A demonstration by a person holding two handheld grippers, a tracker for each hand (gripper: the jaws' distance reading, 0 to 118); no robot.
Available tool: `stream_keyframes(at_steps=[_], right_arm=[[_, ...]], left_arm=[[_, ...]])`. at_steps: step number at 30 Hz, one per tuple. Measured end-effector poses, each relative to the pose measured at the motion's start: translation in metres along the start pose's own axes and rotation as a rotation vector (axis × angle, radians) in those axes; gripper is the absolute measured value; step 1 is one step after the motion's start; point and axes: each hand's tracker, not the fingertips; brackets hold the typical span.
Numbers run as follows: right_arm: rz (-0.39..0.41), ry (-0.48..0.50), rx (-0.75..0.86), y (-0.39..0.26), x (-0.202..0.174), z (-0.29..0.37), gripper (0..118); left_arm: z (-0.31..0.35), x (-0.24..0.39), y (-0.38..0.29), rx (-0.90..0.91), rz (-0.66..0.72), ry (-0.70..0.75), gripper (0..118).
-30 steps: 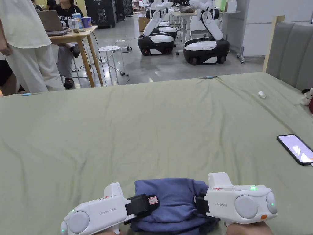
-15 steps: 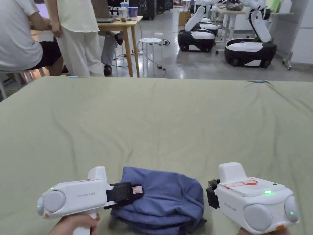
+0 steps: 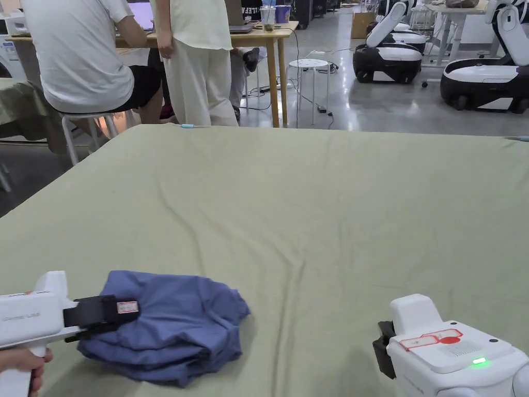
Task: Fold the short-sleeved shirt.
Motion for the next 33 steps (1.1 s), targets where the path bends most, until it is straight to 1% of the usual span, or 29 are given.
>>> stream_keyframes(at_steps=[3, 4, 7, 8, 9, 10, 11, 13, 14, 17, 18, 19, 20, 21, 22, 23, 24, 25, 26, 27, 28, 31, 33], right_arm=[[0.008, 0.008, -0.017, -0.002, -0.005, -0.009, 0], [0.014, 0.0, -0.023, -0.001, -0.006, -0.011, 0], [0.016, -0.033, -0.029, 0.005, -0.009, -0.011, 0], [0.013, -0.036, -0.03, 0.006, -0.009, -0.012, 0], [0.012, -0.038, -0.029, 0.008, -0.009, -0.012, 0], [0.01, -0.042, -0.029, 0.009, -0.009, -0.011, 0], [0.008, -0.048, -0.028, 0.008, -0.008, -0.014, 0], [0.009, -0.061, -0.027, 0.011, -0.008, -0.012, 0], [0.009, -0.06, -0.026, 0.014, -0.008, -0.009, 0], [-0.002, -0.045, -0.012, 0.025, -0.01, -0.002, 0], [-0.002, -0.04, -0.003, 0.028, -0.011, 0.0, 0], [-0.001, -0.033, 0.009, 0.031, -0.011, 0.004, 0], [0.0, -0.025, 0.018, 0.033, -0.01, 0.007, 0], [-0.004, -0.016, 0.028, 0.036, -0.008, 0.011, 0], [-0.005, -0.01, 0.036, 0.037, -0.006, 0.015, 0], [-0.004, -0.005, 0.043, 0.039, -0.004, 0.019, 0], [-0.007, -0.003, 0.05, 0.04, 0.001, 0.024, 0], [-0.015, -0.004, 0.06, 0.04, 0.007, 0.029, 0], [-0.025, -0.004, 0.068, 0.041, 0.014, 0.034, 0], [-0.036, -0.003, 0.077, 0.04, 0.024, 0.035, 0], [-0.047, -0.007, 0.085, 0.039, 0.033, 0.04, 0], [-0.081, -0.04, 0.114, 0.04, 0.071, 0.06, 0], [-0.109, -0.072, 0.141, 0.043, 0.101, 0.073, 0]], left_arm=[[0.001, -0.014, 0.006, 0.0, 0.004, 0.018, 21], [-0.001, -0.013, 0.006, 0.001, 0.006, 0.016, 23], [-0.005, -0.008, 0.003, 0.02, -0.023, 0.024, 45], [-0.004, -0.007, 0.003, 0.02, -0.022, 0.02, 57], [-0.003, -0.006, 0.002, 0.025, -0.018, 0.023, 73], [-0.005, 0.006, -0.004, 0.035, -0.02, 0.042, 91], [-0.002, 0.009, -0.005, 0.062, -0.035, 0.072, 118], [0.012, 0.021, -0.008, 0.161, -0.082, 0.105, 117], [0.017, 0.028, -0.008, 0.181, -0.089, 0.131, 118], [0.038, 0.041, -0.007, 0.206, -0.047, 0.228, 118], [0.034, 0.043, -0.002, 0.225, -0.043, 0.223, 118], [0.042, 0.053, -0.004, 0.226, -0.039, 0.21, 108], [0.05, 0.066, -0.007, 0.23, -0.032, 0.175, 83], [0.055, 0.082, -0.012, 0.25, -0.042, 0.133, 62], [0.052, 0.105, -0.017, 0.264, -0.066, 0.114, 39], [0.05, 0.124, -0.024, 0.27, -0.106, 0.128, 20], [0.044, 0.147, -0.031, 0.273, -0.159, 0.156, 16], [0.034, 0.164, -0.036, 0.275, -0.205, 0.176, 16], [0.023, 0.174, -0.038, 0.274, -0.231, 0.16, 10], [0.012, 0.197, -0.045, 0.273, -0.264, 0.135, 3], [0.001, 0.219, -0.051, 0.277, -0.29, 0.123, 0], [-0.042, 0.301, -0.069, 0.295, -0.384, 0.135, 0], [-0.07, 0.348, -0.078, 0.294, -0.469, 0.088, 0]])
